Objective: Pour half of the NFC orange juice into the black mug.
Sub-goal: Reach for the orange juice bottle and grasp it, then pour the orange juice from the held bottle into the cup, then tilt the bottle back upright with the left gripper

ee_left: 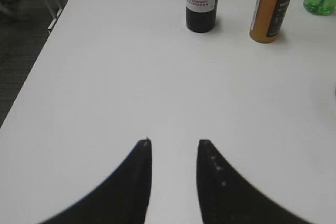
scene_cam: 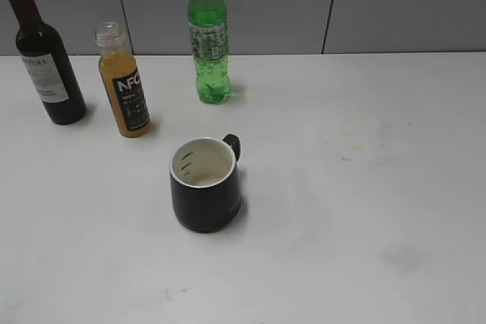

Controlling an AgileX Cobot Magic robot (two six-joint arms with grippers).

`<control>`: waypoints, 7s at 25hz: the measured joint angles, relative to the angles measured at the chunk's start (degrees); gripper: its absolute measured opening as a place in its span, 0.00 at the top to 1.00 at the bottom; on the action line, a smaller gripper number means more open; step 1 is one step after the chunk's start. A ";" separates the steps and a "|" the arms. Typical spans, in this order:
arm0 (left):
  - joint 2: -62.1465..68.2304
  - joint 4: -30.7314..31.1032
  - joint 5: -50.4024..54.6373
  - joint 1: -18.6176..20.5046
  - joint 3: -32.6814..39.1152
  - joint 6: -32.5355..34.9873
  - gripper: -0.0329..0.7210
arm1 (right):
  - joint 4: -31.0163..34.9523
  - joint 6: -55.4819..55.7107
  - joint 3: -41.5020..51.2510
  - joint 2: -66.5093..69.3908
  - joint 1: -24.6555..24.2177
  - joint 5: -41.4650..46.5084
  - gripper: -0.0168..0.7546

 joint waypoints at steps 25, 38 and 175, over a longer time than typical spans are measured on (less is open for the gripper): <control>0.00 -0.66 0.00 0.00 0.00 0.00 0.14 | 0.00 -0.06 0.00 0.00 0.00 0.00 0.21; 12.45 -4.28 -27.06 -0.33 -1.27 0.25 0.15 | 0.00 0.00 0.00 0.00 0.00 0.00 0.21; 117.34 22.94 -118.32 -16.65 -15.92 11.77 0.33 | 0.06 -0.05 0.00 0.00 0.00 0.02 0.21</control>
